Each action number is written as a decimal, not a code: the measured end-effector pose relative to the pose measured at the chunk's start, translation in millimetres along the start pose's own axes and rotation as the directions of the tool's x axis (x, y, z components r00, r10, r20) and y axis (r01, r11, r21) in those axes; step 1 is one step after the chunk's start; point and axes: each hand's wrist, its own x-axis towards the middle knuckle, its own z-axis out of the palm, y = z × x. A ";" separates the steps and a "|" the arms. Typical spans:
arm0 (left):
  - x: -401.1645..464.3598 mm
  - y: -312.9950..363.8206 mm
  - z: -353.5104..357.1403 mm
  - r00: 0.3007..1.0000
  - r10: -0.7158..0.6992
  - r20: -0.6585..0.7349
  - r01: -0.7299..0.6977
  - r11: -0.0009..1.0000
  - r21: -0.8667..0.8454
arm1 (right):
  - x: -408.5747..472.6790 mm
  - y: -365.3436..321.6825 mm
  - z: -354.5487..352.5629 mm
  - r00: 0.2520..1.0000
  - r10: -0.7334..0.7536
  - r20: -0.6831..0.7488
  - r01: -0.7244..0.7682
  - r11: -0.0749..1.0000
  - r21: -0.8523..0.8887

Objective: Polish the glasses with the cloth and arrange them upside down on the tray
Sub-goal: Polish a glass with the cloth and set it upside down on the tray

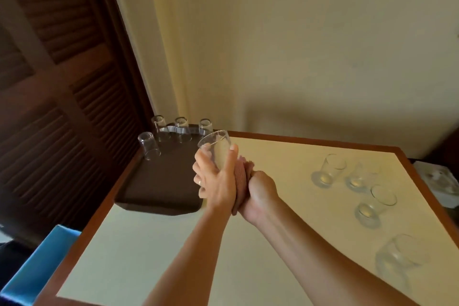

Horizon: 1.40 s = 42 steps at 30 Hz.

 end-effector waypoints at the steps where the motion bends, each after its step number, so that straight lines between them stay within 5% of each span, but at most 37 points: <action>1: 14.7 -7.7 -7.0 1.000 -0.013 0.015 0.013 0.999 0.035 | 15.1 7.3 3.2 0.999 0.022 -0.047 -0.022 1.000 -0.009; 5: 95.9 -27.5 -45.6 0.976 -0.200 0.081 0.210 0.968 -0.136 | 61.4 18.7 17.9 0.991 0.017 -0.133 -0.019 1.000 -0.014; 9: 196.2 -45.4 -94.6 0.905 -0.401 0.139 0.364 0.903 0.228 | 107.1 14.5 24.1 0.995 0.003 -0.103 0.004 0.997 0.071; 11: 233.7 -48.3 -110.0 0.924 -0.352 0.147 0.243 0.842 0.482 | 126.0 16.1 23.8 0.998 -0.021 -0.066 0.028 0.994 0.103; 13: 268.6 -47.1 -119.9 0.955 -0.235 0.183 0.063 0.759 0.648 | 148.5 23.1 22.2 0.989 -0.071 -0.128 0.061 0.995 -0.074; 16: 313.4 -48.2 -122.6 0.954 -0.101 0.281 -0.161 0.619 0.769 | 178.9 37.5 16.6 0.963 -0.150 -0.222 0.116 0.980 -0.160; 19: 349.0 -53.3 -110.6 0.909 -0.126 0.396 -0.287 0.501 0.817 | 205.5 47.8 7.1 0.941 -0.172 -0.293 0.098 0.963 -0.249; 24: 377.2 -61.8 -91.4 0.822 -0.243 0.514 -0.450 0.275 0.850 | 205.0 47.6 1.1 0.940 -0.158 -0.301 0.065 0.953 -0.296; 33: 396.5 -71.6 -83.6 0.801 -0.259 0.539 -0.530 0.111 0.841 | 202.2 40.8 -24.6 0.920 -0.184 -0.346 0.068 0.944 -0.322; 38: 353.3 -53.7 -68.4 0.803 -0.118 0.585 -0.595 -0.225 0.772 | 186.9 36.2 -53.2 0.918 -0.181 -0.354 0.075 0.953 -0.293; 42: 271.8 -45.5 -24.9 0.688 -0.059 0.724 -0.725 -0.116 0.679 | 154.8 29.5 -84.2 0.911 -0.180 -0.370 0.082 0.960 -0.267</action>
